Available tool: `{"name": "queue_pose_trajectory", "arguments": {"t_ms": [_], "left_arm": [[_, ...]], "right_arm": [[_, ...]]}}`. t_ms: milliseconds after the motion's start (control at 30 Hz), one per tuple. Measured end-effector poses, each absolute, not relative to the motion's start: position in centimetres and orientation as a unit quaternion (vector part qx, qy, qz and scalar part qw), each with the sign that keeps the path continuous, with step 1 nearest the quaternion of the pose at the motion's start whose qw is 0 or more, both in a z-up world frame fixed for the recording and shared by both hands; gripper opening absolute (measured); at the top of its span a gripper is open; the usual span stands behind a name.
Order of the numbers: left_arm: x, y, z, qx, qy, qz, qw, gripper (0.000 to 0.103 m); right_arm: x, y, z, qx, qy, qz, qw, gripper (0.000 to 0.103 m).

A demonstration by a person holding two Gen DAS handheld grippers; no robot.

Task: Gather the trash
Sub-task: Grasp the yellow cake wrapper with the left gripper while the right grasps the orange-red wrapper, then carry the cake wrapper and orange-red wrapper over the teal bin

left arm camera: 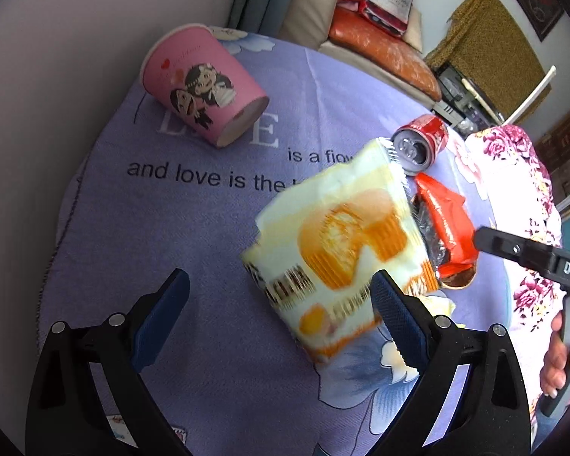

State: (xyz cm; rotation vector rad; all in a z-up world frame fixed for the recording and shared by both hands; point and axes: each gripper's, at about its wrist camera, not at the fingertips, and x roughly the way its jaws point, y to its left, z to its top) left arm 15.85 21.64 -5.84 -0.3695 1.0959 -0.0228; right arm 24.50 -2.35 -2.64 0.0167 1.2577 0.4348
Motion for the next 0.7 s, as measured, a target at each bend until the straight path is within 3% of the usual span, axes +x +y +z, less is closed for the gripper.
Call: {"name": "queue_pose_trajectory", "arguments": {"t_ms": [267, 333, 433, 500, 633, 700], "left_arm": [[16.2, 20.9, -7.0, -0.179, 0.525, -0.024, 0.832, 0.096], [16.1, 20.5, -7.1, -0.174, 0.527, -0.029, 0.831, 0.096], [16.2, 20.0, -7.0, -0.171, 0.525, -0.032, 0.833, 0.096], [16.0, 19.5, -6.7, -0.166, 0.517, -0.031, 0.839, 0.088], [15.5, 18.6, -6.2, -0.161, 0.508, -0.036, 0.845, 0.051], [15.1, 18.4, -5.8, -0.159, 0.502, -0.028, 0.850, 0.045]], "right_arm": [[25.7, -1.2, -5.1, -0.004, 0.597, 0.190, 0.779, 0.049], [25.6, -1.2, -5.4, -0.008, 0.595, 0.189, 0.781, 0.034], [25.2, -1.6, -5.2, -0.002, 0.584, 0.192, 0.789, 0.028], [24.8, -1.9, -4.8, 0.003, 0.576, 0.196, 0.793, 0.027], [23.9, -3.1, -3.2, 0.018, 0.562, 0.206, 0.801, 0.027], [23.5, -3.7, -2.5, 0.026, 0.558, 0.211, 0.802, 0.027]]}}
